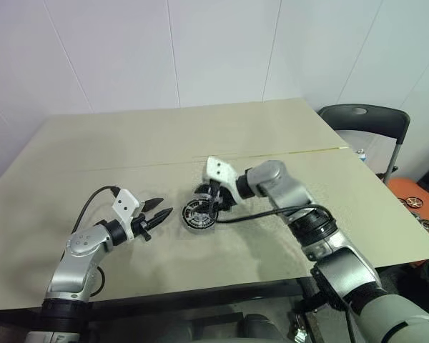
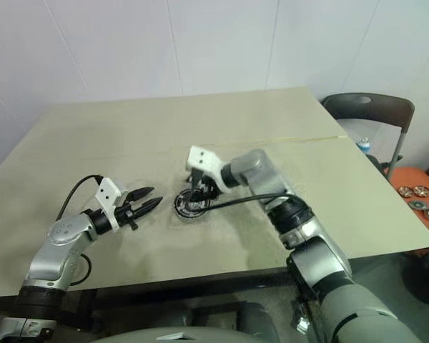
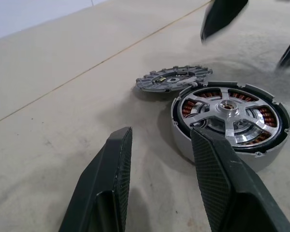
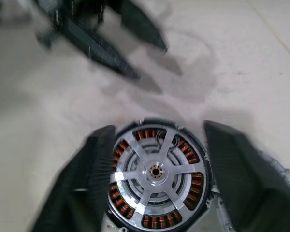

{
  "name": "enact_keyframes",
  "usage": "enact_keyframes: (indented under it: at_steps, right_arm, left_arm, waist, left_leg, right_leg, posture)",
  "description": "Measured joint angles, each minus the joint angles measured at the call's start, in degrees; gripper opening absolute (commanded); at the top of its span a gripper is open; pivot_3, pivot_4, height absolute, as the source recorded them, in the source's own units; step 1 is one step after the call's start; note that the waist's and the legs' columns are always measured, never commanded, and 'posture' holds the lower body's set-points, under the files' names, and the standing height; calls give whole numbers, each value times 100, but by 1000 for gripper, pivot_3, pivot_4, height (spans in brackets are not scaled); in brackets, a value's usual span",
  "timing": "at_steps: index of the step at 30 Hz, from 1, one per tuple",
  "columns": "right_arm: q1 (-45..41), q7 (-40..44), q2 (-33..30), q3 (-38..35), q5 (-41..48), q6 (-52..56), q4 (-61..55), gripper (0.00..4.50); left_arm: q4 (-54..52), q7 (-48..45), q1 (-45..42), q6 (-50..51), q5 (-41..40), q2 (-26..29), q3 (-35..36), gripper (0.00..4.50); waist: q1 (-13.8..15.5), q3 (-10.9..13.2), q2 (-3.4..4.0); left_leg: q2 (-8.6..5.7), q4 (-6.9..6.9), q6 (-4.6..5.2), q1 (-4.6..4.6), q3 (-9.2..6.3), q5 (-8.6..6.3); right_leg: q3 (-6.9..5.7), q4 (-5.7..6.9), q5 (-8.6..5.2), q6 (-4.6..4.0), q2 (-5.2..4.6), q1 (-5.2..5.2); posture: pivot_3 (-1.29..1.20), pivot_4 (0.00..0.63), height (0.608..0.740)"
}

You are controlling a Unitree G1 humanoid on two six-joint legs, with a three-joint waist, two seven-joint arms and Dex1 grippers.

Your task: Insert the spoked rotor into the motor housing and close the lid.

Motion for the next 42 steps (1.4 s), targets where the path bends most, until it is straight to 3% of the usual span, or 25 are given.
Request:
enact_keyframes:
  at_steps: [10,18,24,35,42]
  right_arm:
    - [229,-398,-328,-892,881,1899,758,3060]
    - [340,-1561,85,-1775,1300,2728,1292,3060]
    - [353,-2417,444,-2262,1432,2757,1551,3060]
    - [410,-2463,671,-2227,1679,2547,1590,3060]
    - [255,-3158,1202,-2939,1923,1838,2097,3060]
  left_arm:
    - [60,-9,49,-18,28,-7,-2,2054]
    - [152,-22,32,-36,38,-18,-40,2054]
    - [159,-26,11,-99,39,-18,-64,2054]
    - [209,-9,-8,-107,112,-16,-154,2054]
    - [216,-1,-4,-107,148,-18,-184,2054]
  waist:
    - [-4,2,3]
    - [-9,3,5]
    - [-9,2,4]
    - [-30,1,4]
    - [-36,2,5]
  left_leg:
    - [-2,0,1,-10,0,-1]
    - [-2,4,0,-38,0,0]
    - [-5,8,-1,-91,4,2]
    - [-5,9,0,-89,7,2]
    - [-5,10,-2,-86,7,3]
  right_leg:
    - [4,-4,0,-1,-7,-6]
    - [5,2,1,0,-7,-32]
    - [8,12,3,-1,-10,-92]
    - [9,15,3,0,-10,-92]
    - [9,20,4,0,-9,-92]
  posture:
    - [0,0,740]
    - [0,0,740]
    - [0,0,740]
    - [0,0,740]
    - [0,0,740]
